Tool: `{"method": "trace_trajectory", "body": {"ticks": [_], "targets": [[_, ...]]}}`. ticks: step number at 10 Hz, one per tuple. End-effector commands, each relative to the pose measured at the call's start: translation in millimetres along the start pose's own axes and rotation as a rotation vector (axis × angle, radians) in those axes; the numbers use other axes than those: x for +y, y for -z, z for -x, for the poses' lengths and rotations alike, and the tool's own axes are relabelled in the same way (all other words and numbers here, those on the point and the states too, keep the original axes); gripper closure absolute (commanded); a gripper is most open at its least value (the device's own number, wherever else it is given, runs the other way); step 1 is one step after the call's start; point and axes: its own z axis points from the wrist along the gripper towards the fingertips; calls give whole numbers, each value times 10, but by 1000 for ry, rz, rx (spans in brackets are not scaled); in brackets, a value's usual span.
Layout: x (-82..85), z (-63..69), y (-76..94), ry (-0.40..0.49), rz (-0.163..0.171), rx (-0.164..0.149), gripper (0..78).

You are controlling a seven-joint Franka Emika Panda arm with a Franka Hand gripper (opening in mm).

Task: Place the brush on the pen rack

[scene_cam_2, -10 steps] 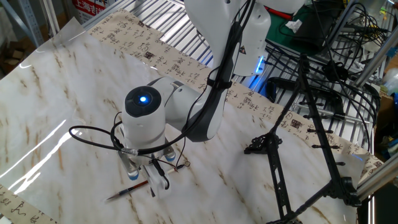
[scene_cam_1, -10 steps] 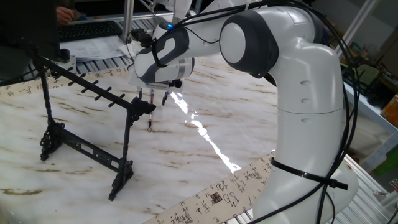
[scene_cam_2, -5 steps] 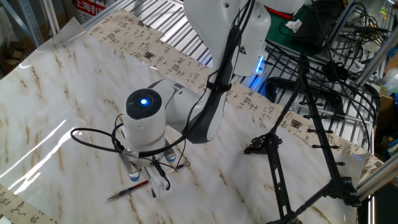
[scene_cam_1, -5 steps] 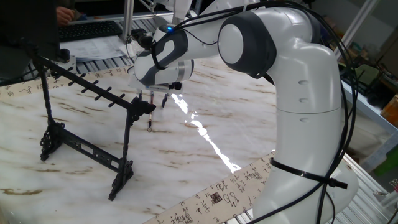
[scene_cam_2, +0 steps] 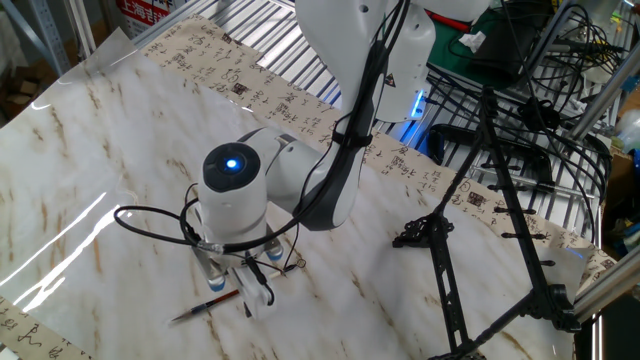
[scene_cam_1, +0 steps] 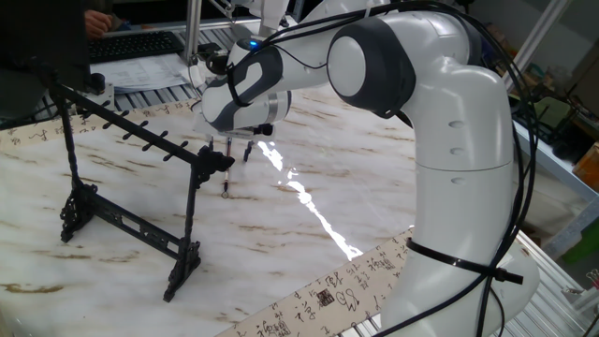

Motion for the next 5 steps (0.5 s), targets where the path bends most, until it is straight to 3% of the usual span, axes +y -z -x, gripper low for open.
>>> {"method": "trace_trajectory", "body": {"ticks": [1,5], "targets": [[15,3,21,-2,1,-3,1],[14,1,20,4,3,-3,1]]}}
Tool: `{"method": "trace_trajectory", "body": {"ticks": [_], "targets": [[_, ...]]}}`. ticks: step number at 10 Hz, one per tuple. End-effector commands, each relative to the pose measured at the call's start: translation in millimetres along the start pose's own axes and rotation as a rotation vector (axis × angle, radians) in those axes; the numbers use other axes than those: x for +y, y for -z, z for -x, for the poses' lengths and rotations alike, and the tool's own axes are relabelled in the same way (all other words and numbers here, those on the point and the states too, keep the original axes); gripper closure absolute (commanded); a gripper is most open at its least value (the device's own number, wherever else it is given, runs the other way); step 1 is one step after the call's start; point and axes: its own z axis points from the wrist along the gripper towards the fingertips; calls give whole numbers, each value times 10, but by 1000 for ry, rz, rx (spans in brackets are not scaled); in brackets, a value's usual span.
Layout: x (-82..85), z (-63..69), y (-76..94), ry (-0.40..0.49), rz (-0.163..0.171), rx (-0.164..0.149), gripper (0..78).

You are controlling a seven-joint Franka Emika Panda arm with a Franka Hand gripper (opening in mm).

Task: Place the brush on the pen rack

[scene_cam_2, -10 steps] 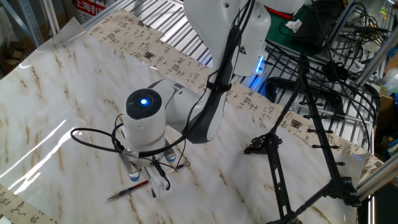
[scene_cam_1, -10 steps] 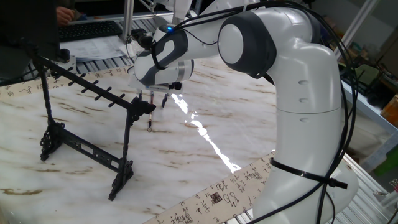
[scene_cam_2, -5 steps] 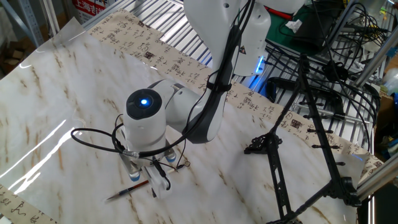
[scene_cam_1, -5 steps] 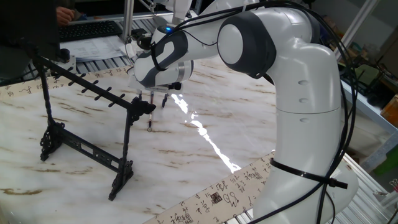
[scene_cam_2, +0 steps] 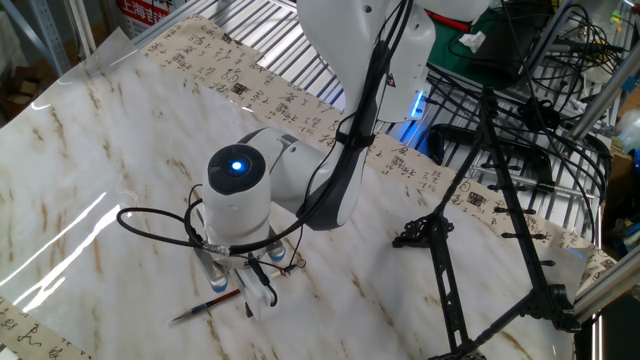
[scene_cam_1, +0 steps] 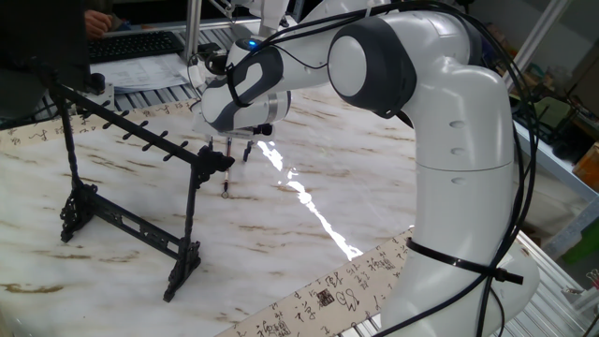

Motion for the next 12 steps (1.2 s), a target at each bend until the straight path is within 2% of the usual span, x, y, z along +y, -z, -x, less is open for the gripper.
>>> {"method": "trace_trajectory", "body": {"ticks": [1,12], "targets": [[1,8,16,6,2,-5,1],[-1,5,-26,6,0,-10,1]]}}
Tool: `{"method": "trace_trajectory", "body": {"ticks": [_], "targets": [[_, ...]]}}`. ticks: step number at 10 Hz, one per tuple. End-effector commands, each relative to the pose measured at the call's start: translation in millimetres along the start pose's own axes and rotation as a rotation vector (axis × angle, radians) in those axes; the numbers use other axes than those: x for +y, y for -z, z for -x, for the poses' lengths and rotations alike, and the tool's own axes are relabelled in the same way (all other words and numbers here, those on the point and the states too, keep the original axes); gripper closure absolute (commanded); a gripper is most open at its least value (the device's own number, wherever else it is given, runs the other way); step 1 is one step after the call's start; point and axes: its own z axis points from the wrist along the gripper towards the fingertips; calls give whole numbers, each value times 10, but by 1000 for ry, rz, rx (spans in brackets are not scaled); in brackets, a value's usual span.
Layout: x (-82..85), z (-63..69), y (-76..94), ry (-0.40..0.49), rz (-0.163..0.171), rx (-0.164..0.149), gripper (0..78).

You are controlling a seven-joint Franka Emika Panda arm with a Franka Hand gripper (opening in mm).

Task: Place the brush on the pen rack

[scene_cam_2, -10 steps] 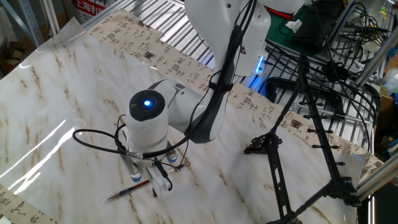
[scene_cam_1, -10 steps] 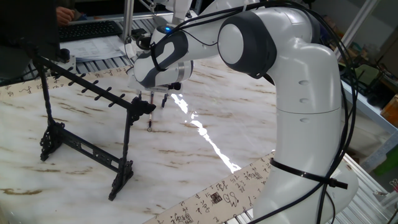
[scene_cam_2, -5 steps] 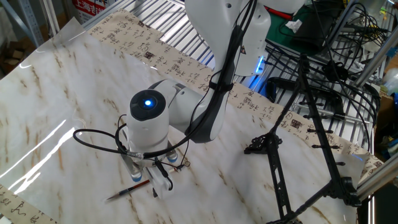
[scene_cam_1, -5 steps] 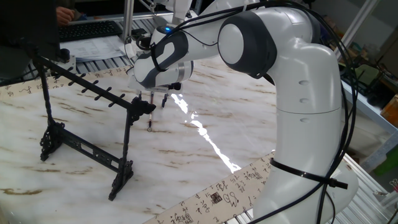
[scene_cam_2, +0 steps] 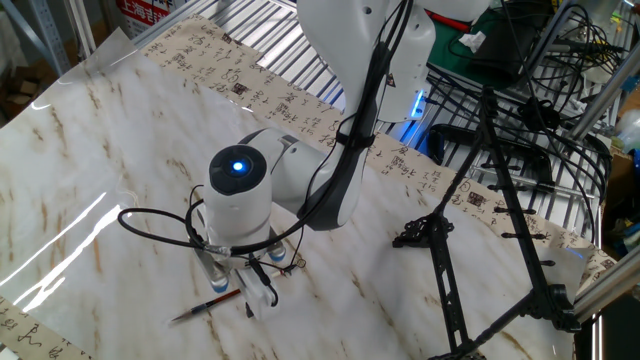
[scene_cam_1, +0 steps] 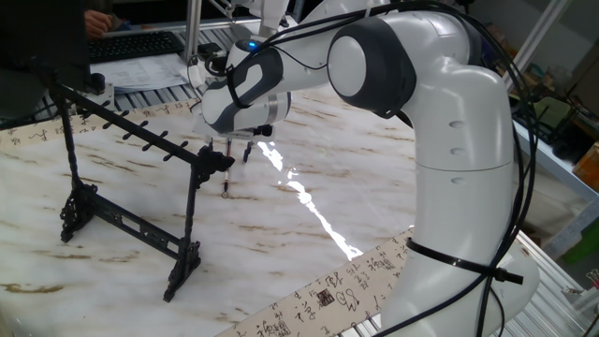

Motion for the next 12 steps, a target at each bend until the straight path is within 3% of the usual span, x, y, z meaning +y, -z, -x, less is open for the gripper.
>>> {"method": "trace_trajectory", "body": {"ticks": [1,10,11,12], "targets": [[2,11,-16,-1,1,-7,1],[1,10,-16,-10,-2,-15,1],[1,10,-16,-10,-2,-15,764],[1,10,-16,-10,-2,-15,764]]}}
